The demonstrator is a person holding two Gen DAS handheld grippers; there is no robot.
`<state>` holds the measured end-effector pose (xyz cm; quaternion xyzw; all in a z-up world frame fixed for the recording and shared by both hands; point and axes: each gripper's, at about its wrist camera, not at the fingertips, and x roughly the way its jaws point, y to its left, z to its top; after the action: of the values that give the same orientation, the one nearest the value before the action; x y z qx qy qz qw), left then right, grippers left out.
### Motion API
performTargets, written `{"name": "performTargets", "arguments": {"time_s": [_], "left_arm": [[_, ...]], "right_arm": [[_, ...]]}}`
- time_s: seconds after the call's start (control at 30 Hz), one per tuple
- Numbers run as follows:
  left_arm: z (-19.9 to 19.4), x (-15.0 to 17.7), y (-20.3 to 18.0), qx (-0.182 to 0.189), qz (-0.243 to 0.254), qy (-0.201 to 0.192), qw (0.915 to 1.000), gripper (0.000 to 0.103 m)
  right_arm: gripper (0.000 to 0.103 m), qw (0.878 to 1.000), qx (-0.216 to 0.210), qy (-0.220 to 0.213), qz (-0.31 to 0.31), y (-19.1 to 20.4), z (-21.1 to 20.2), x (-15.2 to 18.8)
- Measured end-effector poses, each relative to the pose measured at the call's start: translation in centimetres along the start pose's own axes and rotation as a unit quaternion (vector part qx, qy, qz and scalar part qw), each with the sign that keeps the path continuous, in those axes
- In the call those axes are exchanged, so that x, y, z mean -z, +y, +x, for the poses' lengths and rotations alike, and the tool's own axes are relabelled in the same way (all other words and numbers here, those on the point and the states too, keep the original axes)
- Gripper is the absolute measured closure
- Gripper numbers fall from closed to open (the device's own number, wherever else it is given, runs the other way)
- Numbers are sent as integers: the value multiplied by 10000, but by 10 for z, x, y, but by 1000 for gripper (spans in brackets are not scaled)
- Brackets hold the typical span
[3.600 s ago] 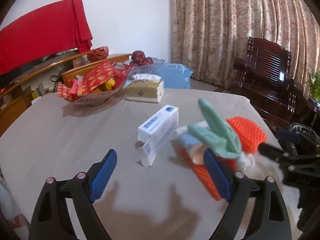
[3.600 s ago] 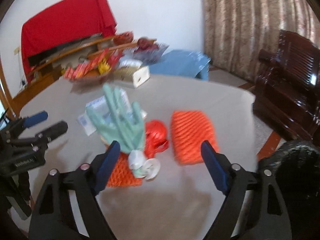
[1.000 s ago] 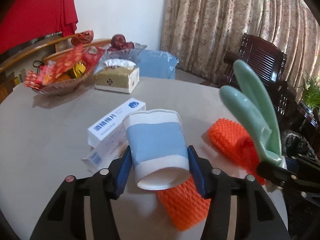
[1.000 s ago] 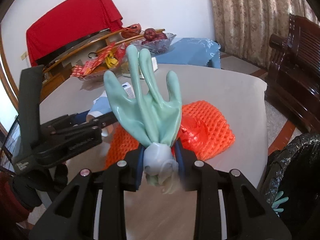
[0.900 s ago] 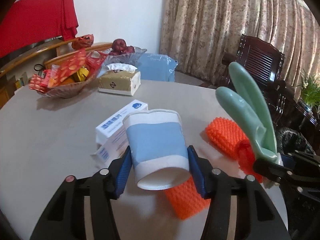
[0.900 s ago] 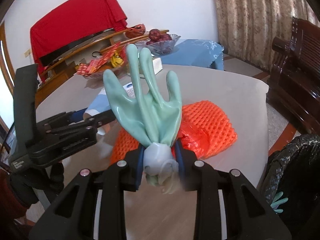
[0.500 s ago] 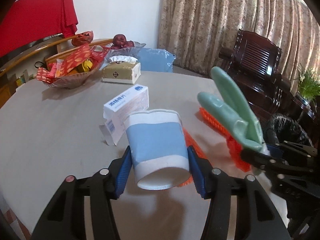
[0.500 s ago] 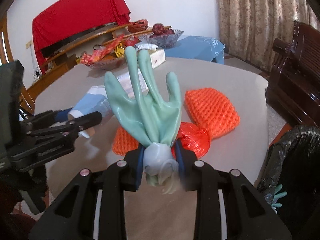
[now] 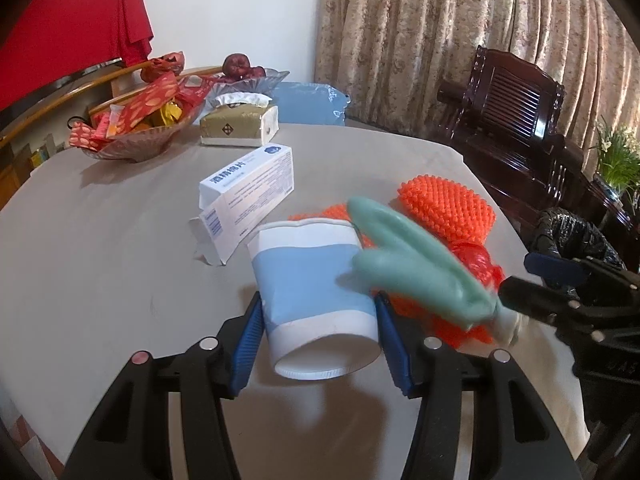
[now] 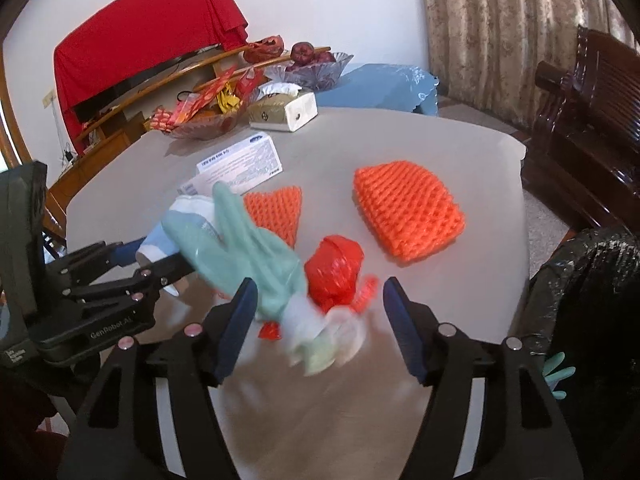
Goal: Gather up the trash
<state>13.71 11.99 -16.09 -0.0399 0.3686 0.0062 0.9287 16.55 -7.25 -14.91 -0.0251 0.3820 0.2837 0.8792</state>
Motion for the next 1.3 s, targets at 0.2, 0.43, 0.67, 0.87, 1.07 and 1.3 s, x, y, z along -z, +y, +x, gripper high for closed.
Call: {"name": "performTargets", "arguments": {"time_s": [0.2, 0.43, 0.67, 0.87, 1.07, 1.3], "left_arm": [[0, 3, 2, -2, -54, 35, 10000, 49], [0, 4, 3, 1, -50, 23, 10000, 49], [2, 3, 2, 0, -46, 37, 10000, 49], [4, 5, 1, -44, 6, 68, 10000, 49], [2, 4, 1, -24, -9, 47, 10000, 49], [-3, 2, -2, 6, 7, -3, 10000, 49]], "right_arm": [[44, 9994, -262, 129, -177, 10, 4, 3], [49, 9975, -355, 436, -416, 22, 18, 13], [67, 9962, -279, 653, -503, 20, 32, 20], [78, 9974, -293, 500, -435, 19, 26, 15], [79, 9984, -453, 210, -255, 19, 7, -1], [77, 9978, -609, 197, -164, 21, 0, -9]]}}
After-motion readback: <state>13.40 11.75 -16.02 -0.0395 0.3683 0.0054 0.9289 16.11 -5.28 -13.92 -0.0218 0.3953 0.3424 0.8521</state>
